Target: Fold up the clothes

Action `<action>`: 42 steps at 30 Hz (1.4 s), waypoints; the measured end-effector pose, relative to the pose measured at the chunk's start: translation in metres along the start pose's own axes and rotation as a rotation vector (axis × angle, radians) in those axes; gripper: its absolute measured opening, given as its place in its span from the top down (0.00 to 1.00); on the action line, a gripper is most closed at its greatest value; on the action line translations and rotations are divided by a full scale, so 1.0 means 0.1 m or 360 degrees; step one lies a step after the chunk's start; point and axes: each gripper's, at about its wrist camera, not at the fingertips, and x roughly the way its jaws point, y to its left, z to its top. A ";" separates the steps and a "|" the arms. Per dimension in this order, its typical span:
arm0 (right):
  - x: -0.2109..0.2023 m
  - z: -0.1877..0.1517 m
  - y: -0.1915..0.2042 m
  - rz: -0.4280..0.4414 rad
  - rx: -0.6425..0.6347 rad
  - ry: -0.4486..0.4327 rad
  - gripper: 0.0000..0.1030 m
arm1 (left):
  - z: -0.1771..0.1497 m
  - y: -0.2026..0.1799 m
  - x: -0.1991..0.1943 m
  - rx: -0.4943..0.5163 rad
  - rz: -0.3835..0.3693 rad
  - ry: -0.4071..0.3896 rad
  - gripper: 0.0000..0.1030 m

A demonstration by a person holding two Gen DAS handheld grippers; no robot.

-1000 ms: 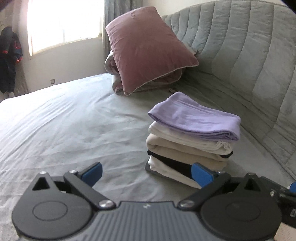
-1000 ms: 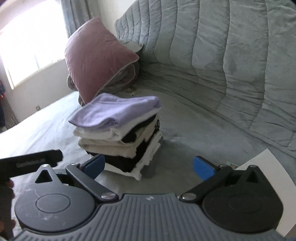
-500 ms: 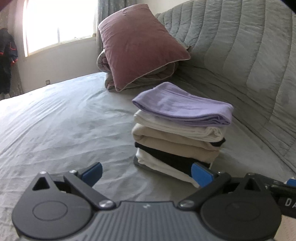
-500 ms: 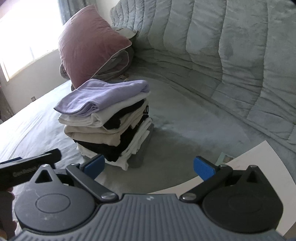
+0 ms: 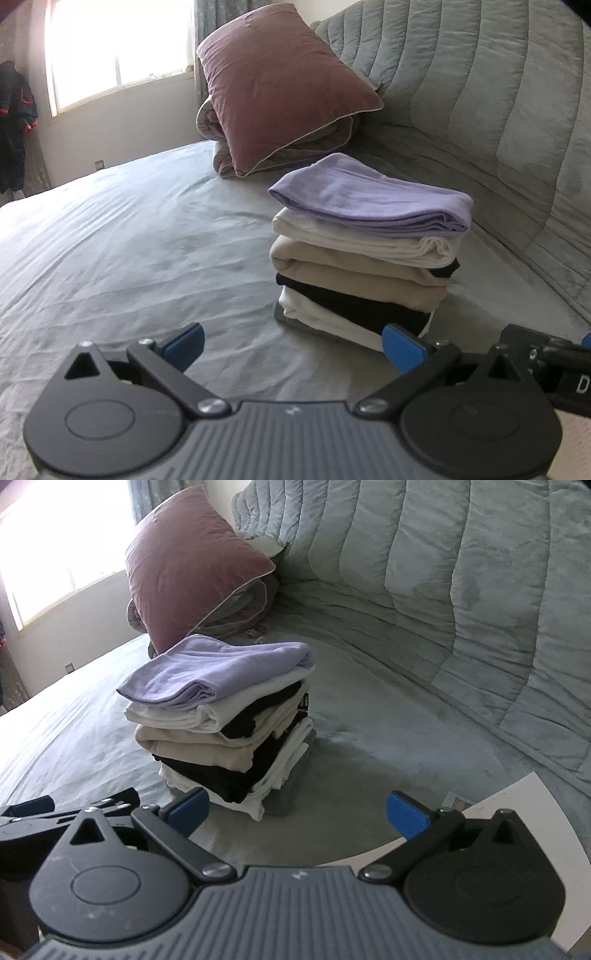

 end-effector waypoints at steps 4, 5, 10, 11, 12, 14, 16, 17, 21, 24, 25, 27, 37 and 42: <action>0.00 0.00 0.02 -0.0001 -0.0010 -0.0003 0.00 | 0.00 0.02 0.01 0.0004 0.0013 0.0008 0.01; 0.01 0.00 0.03 0.0002 -0.0012 -0.0001 0.00 | 0.01 0.02 0.00 0.0008 0.0015 0.0007 0.01; 0.00 0.00 0.05 0.0004 -0.0015 0.0000 0.00 | 0.02 0.02 -0.01 0.0015 0.0012 0.0004 0.01; 0.00 0.00 0.05 0.0003 -0.0016 -0.0001 0.00 | 0.02 0.02 -0.02 0.0014 0.0010 0.0006 0.01; 0.00 0.00 0.06 0.0002 -0.0017 -0.0002 0.00 | 0.02 0.02 -0.02 0.0014 0.0013 0.0006 0.01; -0.01 -0.01 0.07 0.0001 -0.0021 -0.0004 0.00 | 0.02 0.03 -0.02 0.0019 0.0014 0.0007 0.01; -0.02 -0.01 0.07 -0.0001 -0.0025 -0.0005 0.00 | 0.02 0.03 -0.02 0.0020 0.0009 0.0013 0.00; -0.02 -0.01 0.07 -0.0002 -0.0024 -0.0004 0.00 | 0.02 0.03 -0.01 0.0020 0.0011 0.0017 0.01; -0.02 0.00 0.05 -0.0004 -0.0018 -0.0003 0.00 | 0.03 0.03 -0.01 0.0003 0.0023 0.0027 0.01; -0.02 0.01 0.04 -0.0006 -0.0014 -0.0004 0.00 | 0.03 0.01 0.00 0.0006 0.0030 0.0035 0.00; -0.02 0.01 0.04 -0.0005 -0.0014 -0.0004 0.00 | 0.03 0.00 0.00 0.0015 0.0036 0.0038 0.01; -0.02 0.01 0.02 0.0002 -0.0016 -0.0005 0.00 | 0.03 -0.01 0.00 0.0034 0.0054 0.0044 0.00; -0.01 0.03 -0.12 -0.0027 0.0014 -0.0008 0.00 | 0.02 -0.05 -0.04 0.0062 0.0043 0.0095 0.00; -0.04 0.03 -0.14 -0.0022 0.0006 -0.0020 0.00 | 0.00 -0.08 -0.08 0.0077 0.0049 0.0110 0.00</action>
